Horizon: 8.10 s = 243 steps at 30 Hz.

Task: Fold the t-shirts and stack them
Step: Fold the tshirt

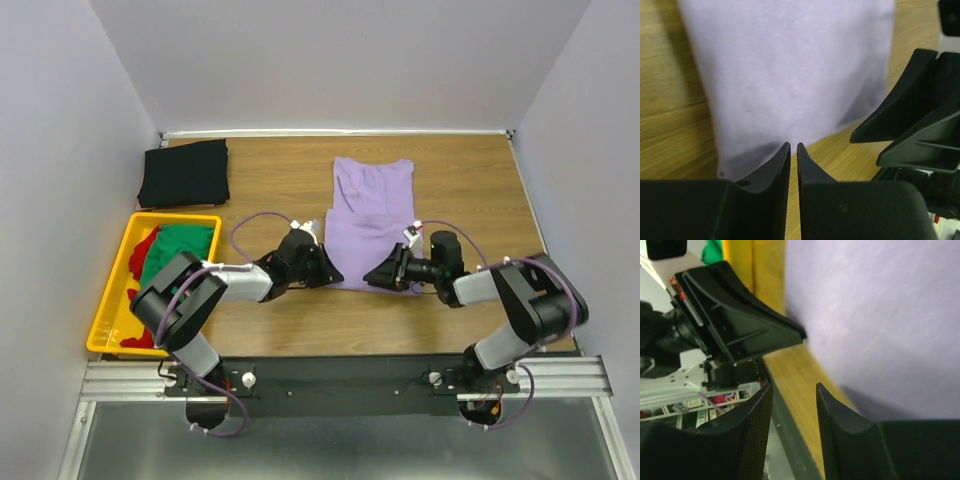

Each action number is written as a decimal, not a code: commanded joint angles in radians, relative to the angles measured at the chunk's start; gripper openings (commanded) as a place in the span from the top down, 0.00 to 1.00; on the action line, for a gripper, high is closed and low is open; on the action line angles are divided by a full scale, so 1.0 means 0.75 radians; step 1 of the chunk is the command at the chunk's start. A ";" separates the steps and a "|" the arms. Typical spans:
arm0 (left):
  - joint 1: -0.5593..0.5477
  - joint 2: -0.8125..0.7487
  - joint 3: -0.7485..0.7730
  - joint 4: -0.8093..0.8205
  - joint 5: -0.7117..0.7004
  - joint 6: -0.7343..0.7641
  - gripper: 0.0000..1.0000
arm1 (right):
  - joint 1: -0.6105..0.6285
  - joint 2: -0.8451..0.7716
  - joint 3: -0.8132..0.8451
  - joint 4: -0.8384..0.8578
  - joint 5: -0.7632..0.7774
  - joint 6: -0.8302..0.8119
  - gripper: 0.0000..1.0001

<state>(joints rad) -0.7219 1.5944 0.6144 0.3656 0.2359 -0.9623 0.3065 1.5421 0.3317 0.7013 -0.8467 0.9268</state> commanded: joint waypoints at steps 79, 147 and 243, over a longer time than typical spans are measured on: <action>-0.246 -0.199 0.435 -1.064 -0.713 0.293 0.33 | 0.154 -0.289 0.421 -1.706 1.253 -0.391 0.50; -0.250 0.288 0.565 -1.205 -0.572 0.328 0.61 | 0.209 -0.174 0.443 -1.669 1.315 -0.436 0.99; 0.641 -0.138 0.183 -0.142 -0.073 0.367 0.79 | 0.207 0.682 1.343 -0.480 0.162 -0.332 0.57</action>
<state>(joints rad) -0.2760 1.4010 0.6842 0.1322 0.1856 -0.6613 0.4812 1.9541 1.3025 0.0868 -0.5724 0.5613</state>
